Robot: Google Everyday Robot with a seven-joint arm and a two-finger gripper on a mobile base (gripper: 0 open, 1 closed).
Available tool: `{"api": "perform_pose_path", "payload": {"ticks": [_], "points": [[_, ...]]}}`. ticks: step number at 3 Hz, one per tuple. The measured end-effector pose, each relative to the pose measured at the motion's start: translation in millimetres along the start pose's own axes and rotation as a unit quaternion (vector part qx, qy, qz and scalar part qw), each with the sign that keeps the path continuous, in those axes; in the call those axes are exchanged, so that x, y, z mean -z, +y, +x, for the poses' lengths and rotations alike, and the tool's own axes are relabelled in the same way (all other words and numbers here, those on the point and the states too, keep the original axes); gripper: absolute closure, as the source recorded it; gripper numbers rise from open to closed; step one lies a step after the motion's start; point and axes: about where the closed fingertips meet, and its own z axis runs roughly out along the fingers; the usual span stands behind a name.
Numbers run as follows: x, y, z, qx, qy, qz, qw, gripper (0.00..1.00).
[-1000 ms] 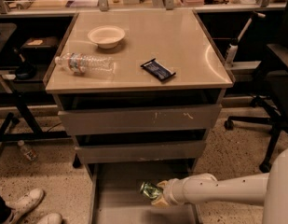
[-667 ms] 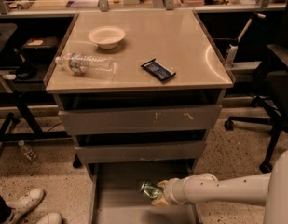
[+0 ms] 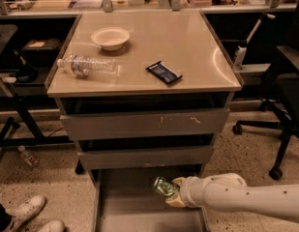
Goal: Pick green can from bottom drawer and place on counter
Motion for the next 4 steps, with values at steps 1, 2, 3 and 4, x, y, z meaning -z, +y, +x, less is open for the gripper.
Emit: {"api": "perform_pose_path", "payload": {"ticks": [1, 2, 3, 4], "points": [[58.7, -21.0, -18.6, 0.005, 0.017, 0.044, 0.9989, 1.00], [77.6, -35.2, -33.4, 0.021, 0.016, 0.065, 0.9975, 1.00], [77.6, -35.2, -33.4, 0.021, 0.016, 0.065, 0.9975, 1.00], [93.7, -42.6, -47.4, 0.030, 0.014, 0.077, 0.9965, 1.00]]}}
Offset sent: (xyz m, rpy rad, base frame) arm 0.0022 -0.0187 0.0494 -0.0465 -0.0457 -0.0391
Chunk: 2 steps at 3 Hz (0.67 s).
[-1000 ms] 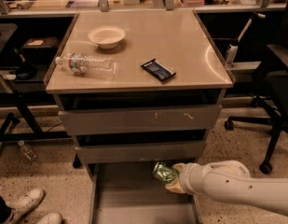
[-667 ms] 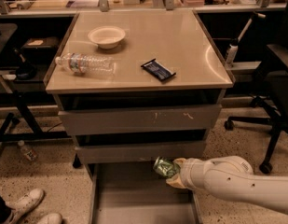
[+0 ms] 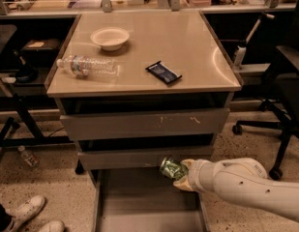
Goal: Pick green can from bottom drawer and place on counter
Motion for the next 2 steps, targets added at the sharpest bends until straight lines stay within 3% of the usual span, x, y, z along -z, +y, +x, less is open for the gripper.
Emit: {"api": "perform_pose_path", "payload": {"ticks": [2], "points": [[83.2, -55.9, -42.5, 0.009, -0.001, 0.062, 0.9980, 1.00]]}}
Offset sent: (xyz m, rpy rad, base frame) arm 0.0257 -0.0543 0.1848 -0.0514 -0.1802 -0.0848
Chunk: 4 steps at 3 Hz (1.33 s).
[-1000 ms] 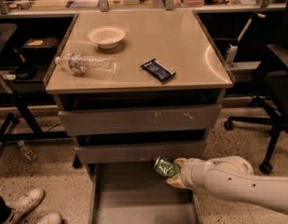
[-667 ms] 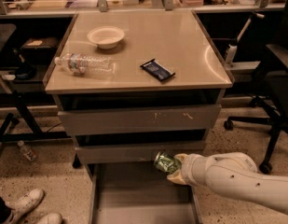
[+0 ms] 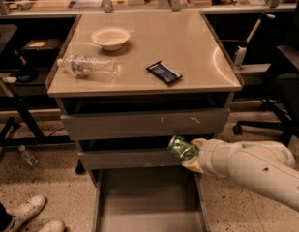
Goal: Pick green can from bottom drawer and place on counter
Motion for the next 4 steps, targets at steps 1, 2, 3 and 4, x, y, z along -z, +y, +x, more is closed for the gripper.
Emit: {"api": "perform_pose_path", "payload": {"ticks": [1, 2, 3, 4], "points": [[43.2, -43.2, -20.7, 0.013, 0.001, 0.033, 0.9994, 1.00], [43.6, -43.4, -20.8, 0.013, 0.001, 0.033, 0.9994, 1.00], [83.8, -70.9, -27.5, 0.019, 0.006, 0.078, 0.9967, 1.00], [130.3, -109.2, -41.6, 0.029, 0.010, 0.126, 0.9915, 1.00]]}}
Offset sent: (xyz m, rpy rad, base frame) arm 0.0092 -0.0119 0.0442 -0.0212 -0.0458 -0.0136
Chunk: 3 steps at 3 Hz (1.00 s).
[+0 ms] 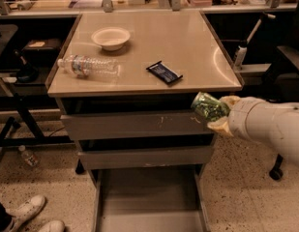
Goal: Pick green can from bottom drawer and place on counter
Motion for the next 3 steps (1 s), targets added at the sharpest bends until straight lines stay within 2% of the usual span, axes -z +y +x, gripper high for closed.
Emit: {"api": "perform_pose_path", "payload": {"ticks": [1, 2, 3], "points": [[28.2, -46.0, -10.0, 0.010, 0.009, 0.038, 0.9992, 1.00], [35.7, -93.3, -15.9, 0.013, 0.022, 0.061, 0.9978, 1.00], [25.4, -133.4, -22.9, 0.015, 0.028, 0.070, 0.9970, 1.00]]}}
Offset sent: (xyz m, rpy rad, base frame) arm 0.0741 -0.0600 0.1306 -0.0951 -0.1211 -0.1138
